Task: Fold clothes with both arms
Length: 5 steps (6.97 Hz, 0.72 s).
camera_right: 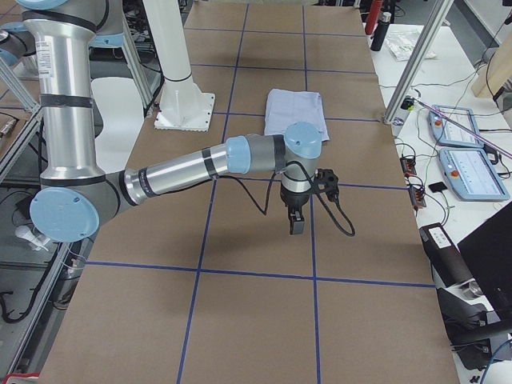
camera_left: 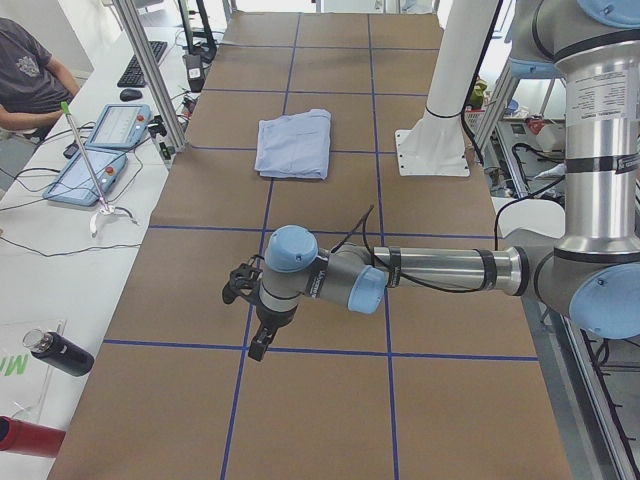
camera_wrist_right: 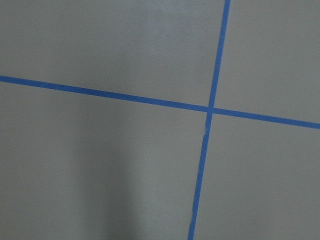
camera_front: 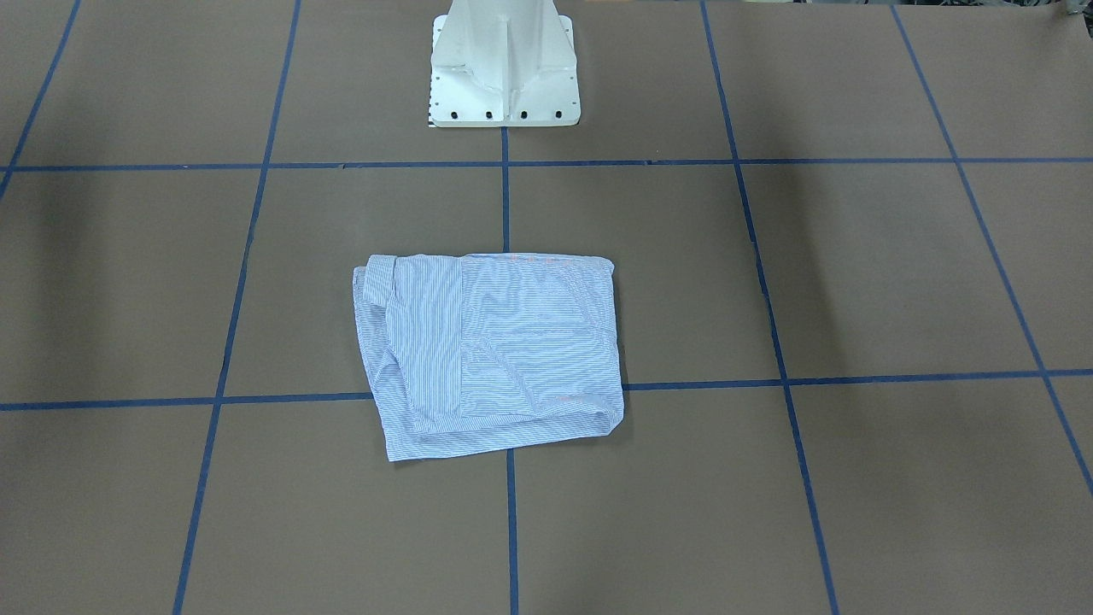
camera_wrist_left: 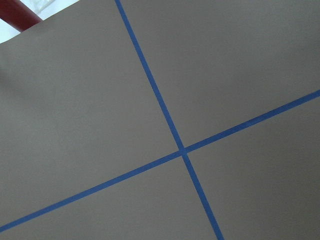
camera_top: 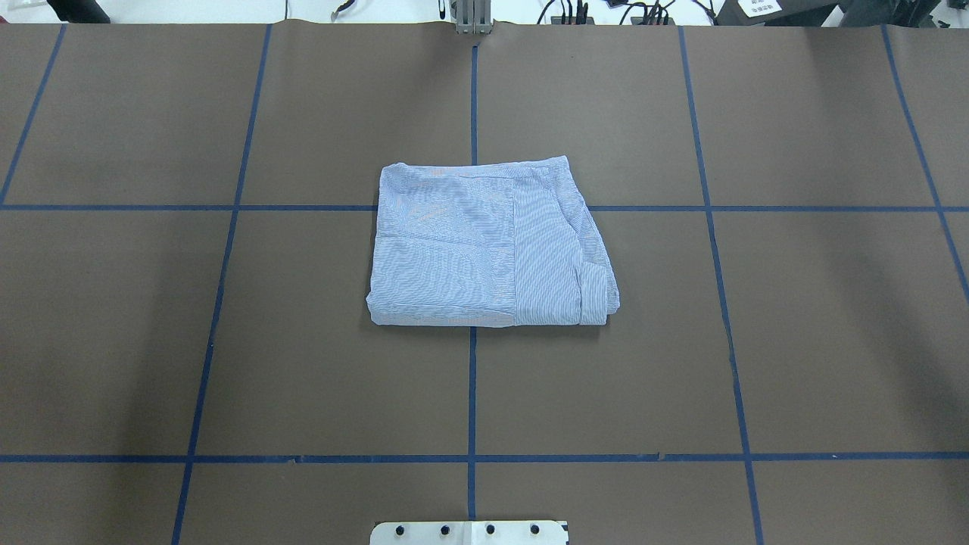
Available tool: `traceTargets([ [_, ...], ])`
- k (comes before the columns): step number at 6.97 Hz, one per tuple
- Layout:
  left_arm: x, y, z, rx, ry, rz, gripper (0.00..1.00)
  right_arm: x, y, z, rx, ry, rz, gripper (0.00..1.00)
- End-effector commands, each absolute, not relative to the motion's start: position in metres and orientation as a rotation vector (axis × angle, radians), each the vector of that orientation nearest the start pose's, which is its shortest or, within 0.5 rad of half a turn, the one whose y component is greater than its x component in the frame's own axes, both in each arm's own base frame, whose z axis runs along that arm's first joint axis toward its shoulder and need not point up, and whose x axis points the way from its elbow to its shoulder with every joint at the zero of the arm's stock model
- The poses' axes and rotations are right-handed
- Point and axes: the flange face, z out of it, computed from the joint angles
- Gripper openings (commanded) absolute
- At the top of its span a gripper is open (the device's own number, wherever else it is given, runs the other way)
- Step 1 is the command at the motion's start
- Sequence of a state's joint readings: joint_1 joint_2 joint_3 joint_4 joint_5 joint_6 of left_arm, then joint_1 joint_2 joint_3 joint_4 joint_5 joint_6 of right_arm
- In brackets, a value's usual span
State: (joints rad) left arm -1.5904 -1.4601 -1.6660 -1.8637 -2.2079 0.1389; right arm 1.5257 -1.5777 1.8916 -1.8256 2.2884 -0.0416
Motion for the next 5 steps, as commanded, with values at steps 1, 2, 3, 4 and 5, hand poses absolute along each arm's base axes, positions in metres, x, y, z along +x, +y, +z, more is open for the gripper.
traceTargets([
  [1, -0.09, -0.461, 0.638, 0.18, 0.623, 0.142, 1.0, 0.054, -0.453, 0.563, -0.004, -0.733, -0.057, 1.0],
  [2, -0.089, -0.461, 0.621, 0.136, 0.631, 0.121, 1.0, 0.053, -0.447, 0.571, -0.025, -0.748, -0.045, 1.0],
  [3, -0.089, -0.455, 0.614, 0.09, 0.642, 0.102, 1.0, 0.053, -0.442, 0.576, -0.048, -0.753, -0.036, 1.0],
  [4, -0.085, -0.447, 0.605, 0.031, 0.682, 0.044, 1.0, 0.052, -0.439, 0.577, -0.056, -0.773, -0.032, 1.0],
  [5, -0.081, -0.441, 0.608, 0.001, 0.713, -0.013, 1.0, 0.051, -0.436, 0.58, -0.061, -0.781, -0.03, 1.0],
])
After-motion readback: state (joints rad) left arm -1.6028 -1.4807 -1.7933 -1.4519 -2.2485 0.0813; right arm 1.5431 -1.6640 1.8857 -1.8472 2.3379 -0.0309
